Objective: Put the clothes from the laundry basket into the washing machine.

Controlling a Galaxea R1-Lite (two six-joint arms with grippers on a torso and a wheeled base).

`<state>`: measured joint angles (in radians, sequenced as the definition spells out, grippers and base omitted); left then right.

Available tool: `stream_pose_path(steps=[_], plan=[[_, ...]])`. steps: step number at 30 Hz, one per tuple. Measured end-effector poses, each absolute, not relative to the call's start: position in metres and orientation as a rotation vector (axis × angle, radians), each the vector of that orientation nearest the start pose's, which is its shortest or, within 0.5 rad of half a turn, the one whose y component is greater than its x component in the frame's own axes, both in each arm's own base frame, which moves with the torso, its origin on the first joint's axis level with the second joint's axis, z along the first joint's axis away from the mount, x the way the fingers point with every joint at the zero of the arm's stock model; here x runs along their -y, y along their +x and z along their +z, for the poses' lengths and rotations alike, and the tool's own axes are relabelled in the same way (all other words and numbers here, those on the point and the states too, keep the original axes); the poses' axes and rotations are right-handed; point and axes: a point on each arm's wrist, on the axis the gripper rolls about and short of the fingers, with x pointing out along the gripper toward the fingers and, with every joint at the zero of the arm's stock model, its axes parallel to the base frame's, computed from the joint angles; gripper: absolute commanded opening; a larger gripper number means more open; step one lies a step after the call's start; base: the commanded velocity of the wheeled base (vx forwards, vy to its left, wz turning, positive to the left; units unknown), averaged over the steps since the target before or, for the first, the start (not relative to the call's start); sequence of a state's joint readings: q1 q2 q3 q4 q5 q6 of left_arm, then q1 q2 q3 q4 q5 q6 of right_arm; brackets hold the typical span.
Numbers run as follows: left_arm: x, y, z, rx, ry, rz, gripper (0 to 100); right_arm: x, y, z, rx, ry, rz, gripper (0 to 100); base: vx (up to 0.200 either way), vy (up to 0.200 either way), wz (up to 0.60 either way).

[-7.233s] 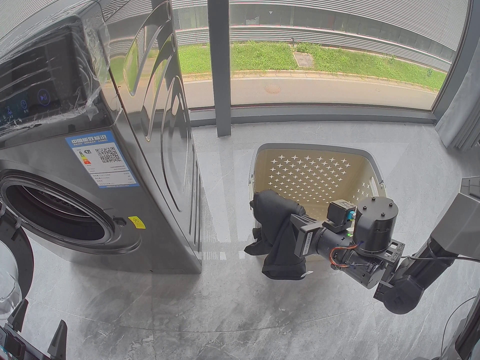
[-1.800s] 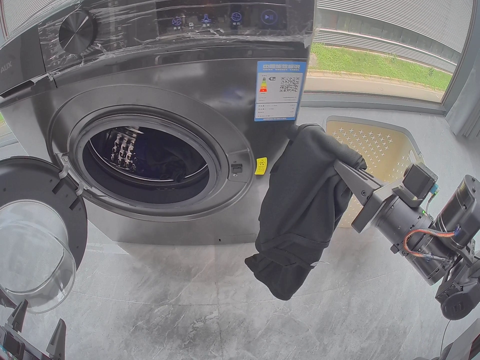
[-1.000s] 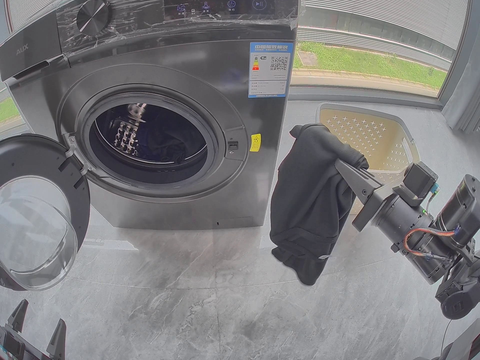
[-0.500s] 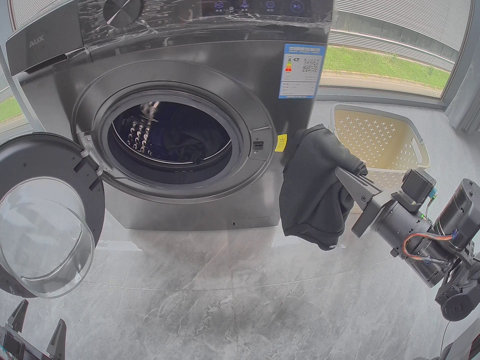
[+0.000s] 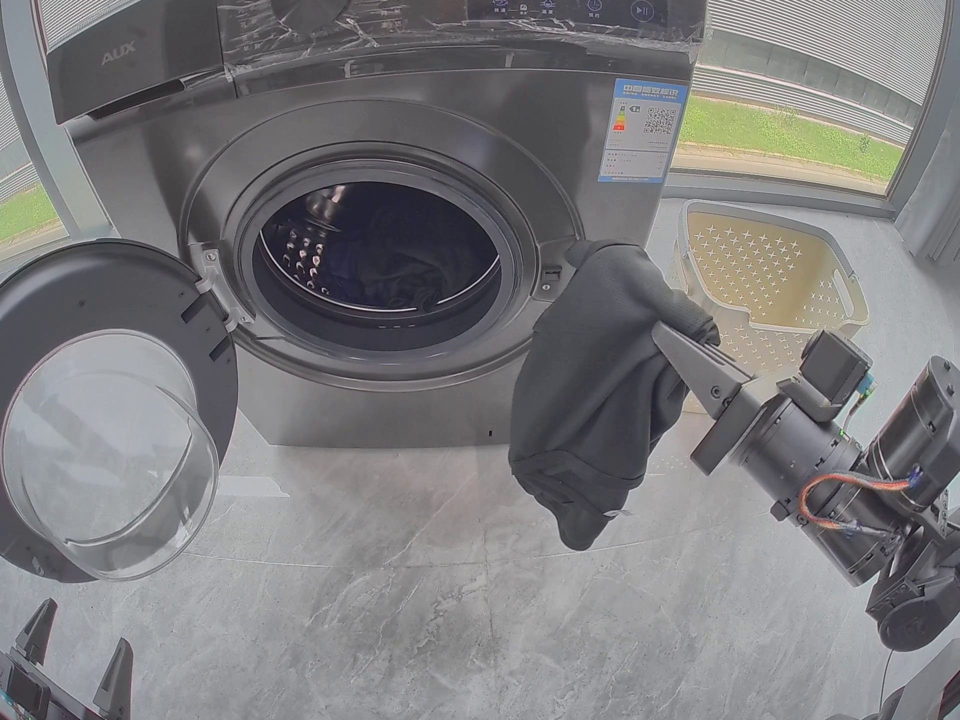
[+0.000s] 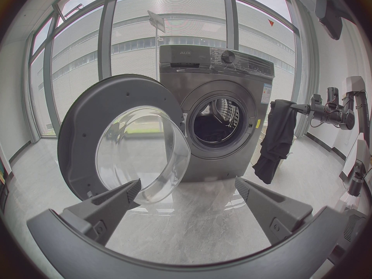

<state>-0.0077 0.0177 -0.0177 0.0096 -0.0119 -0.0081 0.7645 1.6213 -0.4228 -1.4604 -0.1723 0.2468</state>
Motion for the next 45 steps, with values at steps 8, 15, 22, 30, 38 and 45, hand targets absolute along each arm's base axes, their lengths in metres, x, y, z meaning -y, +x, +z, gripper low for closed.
stream_pose_path(steps=[8,15,22,30,38,45], plan=[[0.000,-0.023,0.080,-0.009,-0.007,-0.020,100,-0.163,0.184,0.180,0.140,0.298,0.547,0,0.000,0.000,0.00],[0.000,-0.023,0.080,-0.009,-0.003,-0.021,100,-0.151,0.189,0.168,0.103,0.236,0.460,0,0.000,0.000,0.00],[0.000,-0.023,0.080,-0.009,0.001,-0.021,100,-0.148,0.180,0.149,0.020,0.108,0.460,0,0.000,0.000,0.00],[0.000,-0.023,0.080,-0.009,0.003,-0.022,100,-0.144,0.174,0.140,-0.013,0.078,0.430,0,0.000,0.000,0.00],[0.000,-0.023,0.080,-0.010,0.003,-0.022,100,-0.142,0.169,0.143,0.001,0.085,0.438,0,0.000,0.000,0.45],[0.000,-0.023,0.080,-0.009,0.003,-0.021,100,-0.141,0.164,0.149,0.032,0.113,0.457,0,0.000,0.000,0.00]])
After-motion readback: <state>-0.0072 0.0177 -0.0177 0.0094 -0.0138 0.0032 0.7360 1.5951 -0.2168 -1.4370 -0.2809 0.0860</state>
